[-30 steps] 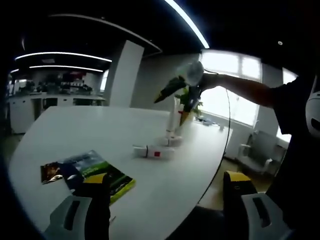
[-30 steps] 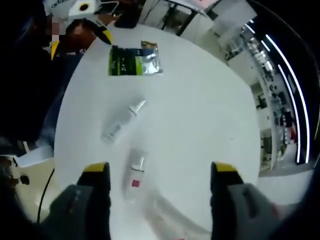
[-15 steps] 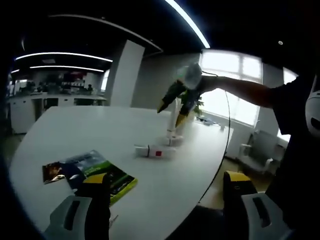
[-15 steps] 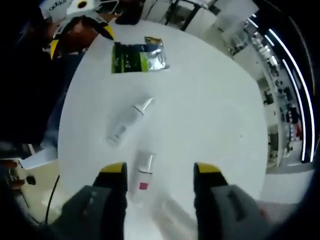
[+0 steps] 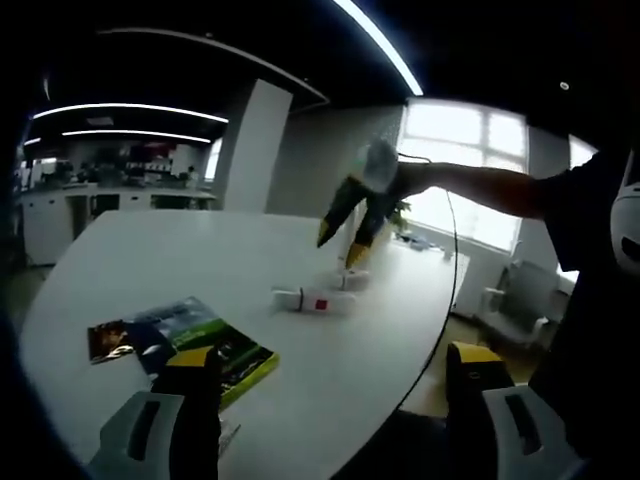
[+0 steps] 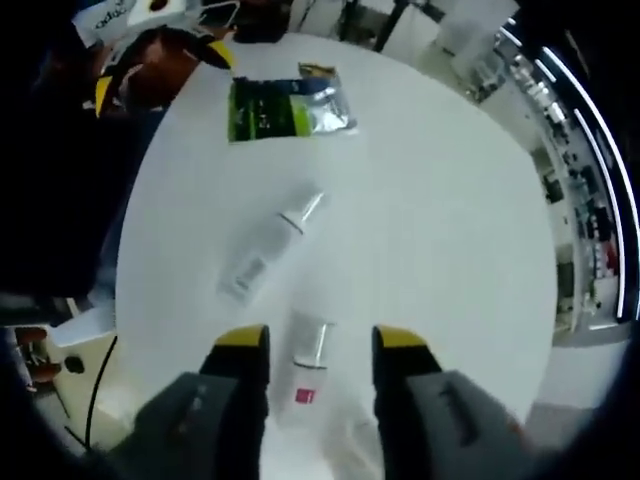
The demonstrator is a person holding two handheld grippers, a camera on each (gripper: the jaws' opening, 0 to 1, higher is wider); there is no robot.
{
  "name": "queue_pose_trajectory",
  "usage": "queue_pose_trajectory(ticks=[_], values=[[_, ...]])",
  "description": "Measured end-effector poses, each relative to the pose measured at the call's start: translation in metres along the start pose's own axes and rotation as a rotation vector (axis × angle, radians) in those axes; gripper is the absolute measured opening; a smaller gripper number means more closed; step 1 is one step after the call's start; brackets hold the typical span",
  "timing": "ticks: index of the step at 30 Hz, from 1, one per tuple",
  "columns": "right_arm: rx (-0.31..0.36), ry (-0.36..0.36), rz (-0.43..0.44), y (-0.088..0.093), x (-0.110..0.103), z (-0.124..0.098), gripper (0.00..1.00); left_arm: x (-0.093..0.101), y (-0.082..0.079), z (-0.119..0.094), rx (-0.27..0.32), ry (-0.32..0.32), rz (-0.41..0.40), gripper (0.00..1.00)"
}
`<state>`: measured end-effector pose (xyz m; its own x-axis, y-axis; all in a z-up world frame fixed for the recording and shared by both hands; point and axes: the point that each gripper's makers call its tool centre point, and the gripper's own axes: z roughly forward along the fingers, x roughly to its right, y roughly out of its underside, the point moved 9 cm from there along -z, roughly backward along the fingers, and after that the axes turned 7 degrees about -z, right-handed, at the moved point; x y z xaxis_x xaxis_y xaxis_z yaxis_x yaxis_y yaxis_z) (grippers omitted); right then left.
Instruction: Arrange the skincare products in the storage area until every visible bottle or jar stands upright without overlapping.
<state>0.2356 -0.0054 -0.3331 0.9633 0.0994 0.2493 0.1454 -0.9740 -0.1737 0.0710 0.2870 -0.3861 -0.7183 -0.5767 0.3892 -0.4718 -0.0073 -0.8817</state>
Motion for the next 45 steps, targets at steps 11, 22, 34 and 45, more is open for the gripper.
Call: queue_pose_trajectory(ticks=[11, 22, 34, 45], values=[[-0.008, -0.029, -0.006, 0.005, 0.001, 0.014, 0.38, -0.004, 0.001, -0.003, -0.001, -0.013, -0.008, 0.95], [-0.018, -0.064, 0.003, 0.005, -0.001, 0.029, 0.33, -0.009, 0.003, -0.005, 0.0, -0.021, -0.019, 0.95], [-0.029, -0.085, 0.038, 0.013, 0.005, 0.036, 0.28, -0.012, 0.004, -0.005, -0.002, -0.027, -0.026, 0.95], [-0.033, -0.105, 0.064, 0.017, 0.004, 0.044, 0.26, -0.014, 0.005, -0.004, -0.005, -0.029, -0.03, 0.95]])
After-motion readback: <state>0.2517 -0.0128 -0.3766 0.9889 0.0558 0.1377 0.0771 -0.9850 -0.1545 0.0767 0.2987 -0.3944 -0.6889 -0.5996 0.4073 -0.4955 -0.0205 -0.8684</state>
